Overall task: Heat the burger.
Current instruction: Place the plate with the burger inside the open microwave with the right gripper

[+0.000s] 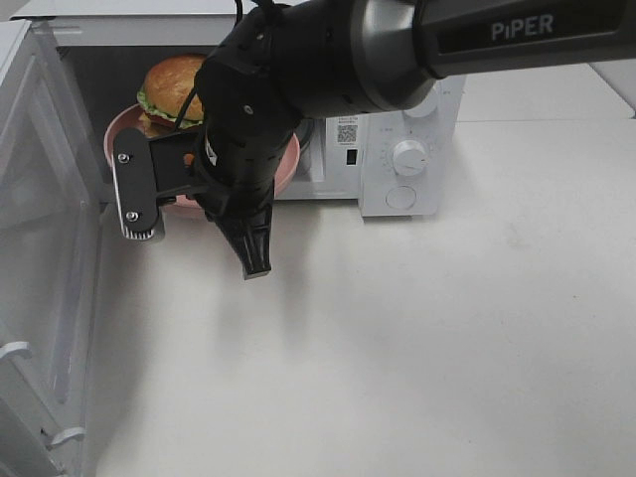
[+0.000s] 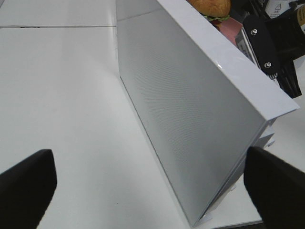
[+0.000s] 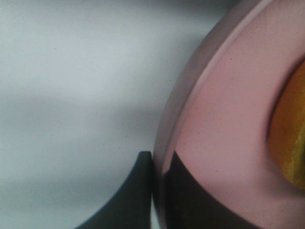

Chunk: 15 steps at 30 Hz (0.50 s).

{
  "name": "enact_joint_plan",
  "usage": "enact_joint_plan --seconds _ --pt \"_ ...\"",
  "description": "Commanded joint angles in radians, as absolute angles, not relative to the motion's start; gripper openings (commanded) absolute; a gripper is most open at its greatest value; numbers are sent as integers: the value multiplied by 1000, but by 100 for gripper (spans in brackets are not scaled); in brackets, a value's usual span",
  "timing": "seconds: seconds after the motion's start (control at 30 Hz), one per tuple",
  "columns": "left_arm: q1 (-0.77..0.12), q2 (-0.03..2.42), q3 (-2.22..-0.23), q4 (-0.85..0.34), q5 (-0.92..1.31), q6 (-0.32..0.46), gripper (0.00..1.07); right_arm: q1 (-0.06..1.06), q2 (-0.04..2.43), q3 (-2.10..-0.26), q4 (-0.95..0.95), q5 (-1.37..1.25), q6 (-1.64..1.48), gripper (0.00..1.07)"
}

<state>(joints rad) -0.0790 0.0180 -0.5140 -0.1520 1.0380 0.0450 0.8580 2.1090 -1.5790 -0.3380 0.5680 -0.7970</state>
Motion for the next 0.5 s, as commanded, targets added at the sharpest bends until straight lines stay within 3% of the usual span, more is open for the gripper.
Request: enact_joint_plan --seconds 0.03,0.5 --pt "-84 19 -512 -155 1032 42 100 855 2106 -1615 -368 526 -792 0" --pt "-84 19 -512 -155 1032 42 100 848 2156 -1677 -366 524 -794 0"
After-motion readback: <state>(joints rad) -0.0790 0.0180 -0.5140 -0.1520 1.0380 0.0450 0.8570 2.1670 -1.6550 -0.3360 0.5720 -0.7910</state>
